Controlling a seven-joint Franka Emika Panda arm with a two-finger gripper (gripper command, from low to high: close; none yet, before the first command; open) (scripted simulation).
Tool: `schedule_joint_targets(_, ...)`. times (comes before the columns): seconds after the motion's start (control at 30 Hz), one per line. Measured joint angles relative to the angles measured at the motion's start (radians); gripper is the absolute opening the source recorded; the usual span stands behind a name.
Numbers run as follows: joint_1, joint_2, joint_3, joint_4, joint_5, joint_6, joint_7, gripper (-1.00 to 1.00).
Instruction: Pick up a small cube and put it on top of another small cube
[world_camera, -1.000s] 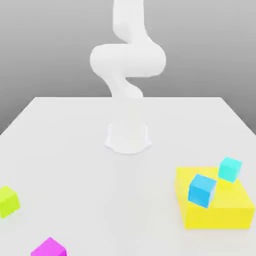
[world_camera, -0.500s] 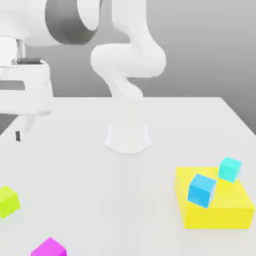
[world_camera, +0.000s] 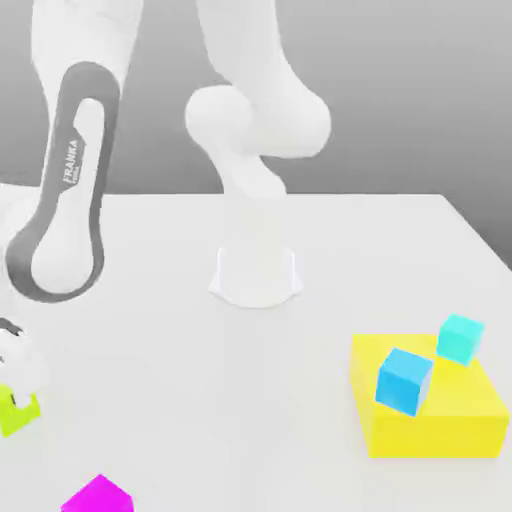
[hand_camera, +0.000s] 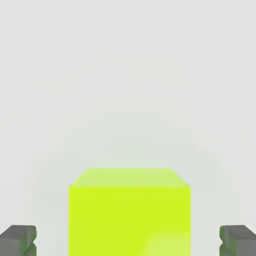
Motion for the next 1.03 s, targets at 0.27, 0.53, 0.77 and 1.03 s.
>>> schedule_joint_targets(0.27, 0.028, -0.054, -0.038, -0.013, -0.046, -0.041, 0.034, -1.0)
schedule_joint_targets(0.53, 0.23, -0.173, -0.054, 0.054, -0.193, -0.215, 0.294, -1.0)
schedule_joint_targets(0.77, 0.386, -0.117, 0.02, 0.162, -0.227, -0.258, 0.489, -1.0)
schedule_joint_targets(1.03, 0.372, -0.039, 0.048, 0.168, -0.193, -0.188, 0.471, 1.0)
